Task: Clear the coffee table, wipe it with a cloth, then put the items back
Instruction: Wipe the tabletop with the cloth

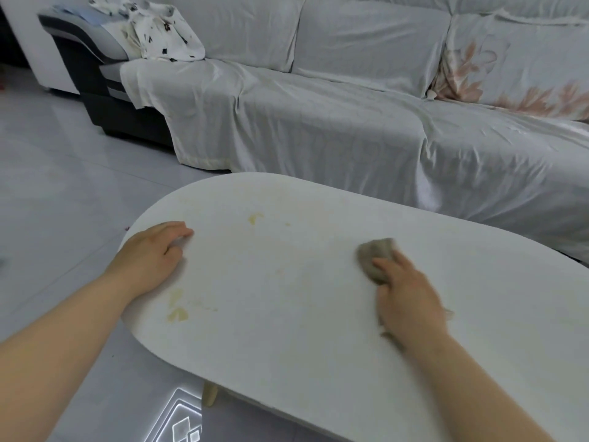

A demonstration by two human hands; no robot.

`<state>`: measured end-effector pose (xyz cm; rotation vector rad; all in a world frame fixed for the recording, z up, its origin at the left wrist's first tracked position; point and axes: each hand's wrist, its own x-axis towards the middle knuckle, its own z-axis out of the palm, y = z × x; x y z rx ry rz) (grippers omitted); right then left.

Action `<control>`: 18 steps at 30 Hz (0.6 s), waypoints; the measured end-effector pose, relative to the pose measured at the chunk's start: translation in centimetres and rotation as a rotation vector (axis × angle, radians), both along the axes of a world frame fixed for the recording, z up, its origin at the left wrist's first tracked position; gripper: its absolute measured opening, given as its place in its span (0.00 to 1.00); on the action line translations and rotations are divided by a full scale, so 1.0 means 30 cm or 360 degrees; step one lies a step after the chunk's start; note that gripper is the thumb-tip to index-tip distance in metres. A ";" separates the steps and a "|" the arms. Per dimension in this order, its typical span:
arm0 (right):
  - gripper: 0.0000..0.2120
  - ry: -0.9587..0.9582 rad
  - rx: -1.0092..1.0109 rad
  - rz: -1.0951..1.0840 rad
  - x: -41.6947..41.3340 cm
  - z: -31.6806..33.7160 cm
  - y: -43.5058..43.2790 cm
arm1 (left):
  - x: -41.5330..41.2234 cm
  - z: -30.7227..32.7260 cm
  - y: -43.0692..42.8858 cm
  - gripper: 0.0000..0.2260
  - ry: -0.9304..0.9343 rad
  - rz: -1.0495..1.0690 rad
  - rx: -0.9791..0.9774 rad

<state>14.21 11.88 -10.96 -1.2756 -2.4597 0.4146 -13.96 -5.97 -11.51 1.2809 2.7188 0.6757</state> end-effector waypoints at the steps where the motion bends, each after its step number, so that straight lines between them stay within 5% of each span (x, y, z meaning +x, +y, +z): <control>1: 0.24 0.0004 -0.0028 -0.0138 -0.003 0.005 0.043 | -0.008 -0.004 0.004 0.18 -0.0003 -0.0014 0.0015; 6: 0.25 -0.0140 -0.0050 -0.0473 -0.214 -0.004 0.160 | -0.058 -0.036 0.005 0.15 0.0032 -0.0066 0.0040; 10: 0.21 -0.0139 -0.0021 -0.0510 -0.458 0.003 0.186 | -0.149 -0.017 0.025 0.16 0.0352 -0.0306 -0.0018; 14: 0.21 -0.0074 0.0070 -0.0149 -0.718 -0.006 0.137 | -0.197 -0.036 0.056 0.23 0.0362 -0.0545 0.0140; 18: 0.22 -0.0049 0.0025 0.0246 -0.834 -0.009 0.117 | -0.212 -0.054 0.051 0.19 0.0311 -0.0567 0.0243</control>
